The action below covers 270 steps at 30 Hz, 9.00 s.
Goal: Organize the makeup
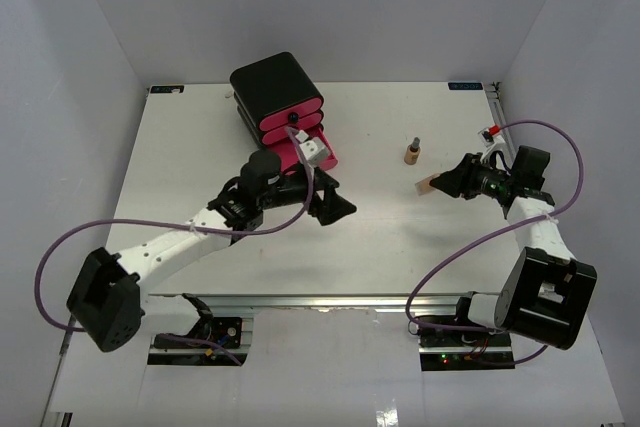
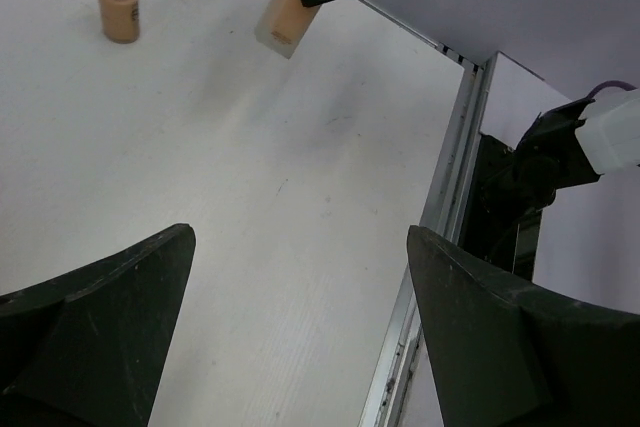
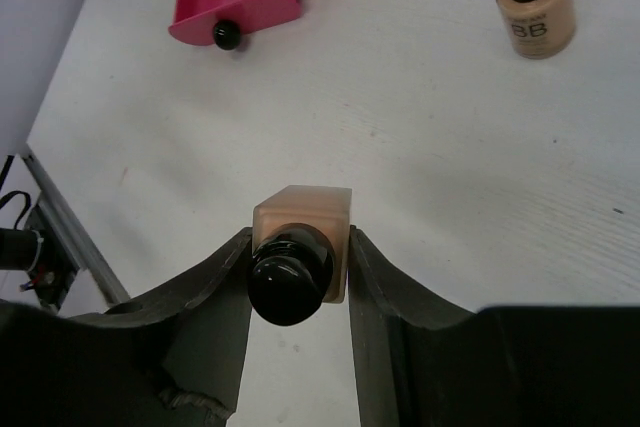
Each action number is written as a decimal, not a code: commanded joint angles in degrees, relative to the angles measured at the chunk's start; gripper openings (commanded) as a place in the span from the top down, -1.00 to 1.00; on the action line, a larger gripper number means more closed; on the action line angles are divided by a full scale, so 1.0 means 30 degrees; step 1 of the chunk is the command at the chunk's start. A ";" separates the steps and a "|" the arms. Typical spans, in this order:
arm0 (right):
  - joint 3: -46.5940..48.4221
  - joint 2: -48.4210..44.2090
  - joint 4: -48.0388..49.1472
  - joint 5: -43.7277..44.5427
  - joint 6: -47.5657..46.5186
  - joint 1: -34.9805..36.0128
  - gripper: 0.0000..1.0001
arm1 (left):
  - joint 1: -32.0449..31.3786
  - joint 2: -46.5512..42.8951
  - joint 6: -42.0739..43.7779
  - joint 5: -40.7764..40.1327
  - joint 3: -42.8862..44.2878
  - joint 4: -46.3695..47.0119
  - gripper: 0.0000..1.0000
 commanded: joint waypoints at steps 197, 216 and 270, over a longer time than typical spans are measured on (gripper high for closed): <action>-0.0812 -0.1744 -0.0091 -0.2496 -0.1563 -0.1491 -0.80 | 0.3959 1.3999 -0.1892 -1.5152 1.3571 -0.7841 -0.10; -0.0842 -0.1831 -0.0150 -0.2613 -0.2347 -0.1550 -0.80 | 0.3709 1.1629 -0.0252 -1.2866 1.3837 -0.7406 -0.33; 0.7677 1.1062 0.5072 1.5728 -0.4886 0.7854 -0.33 | 0.4387 -0.8485 0.4038 -0.5579 -0.3274 -0.5058 -0.96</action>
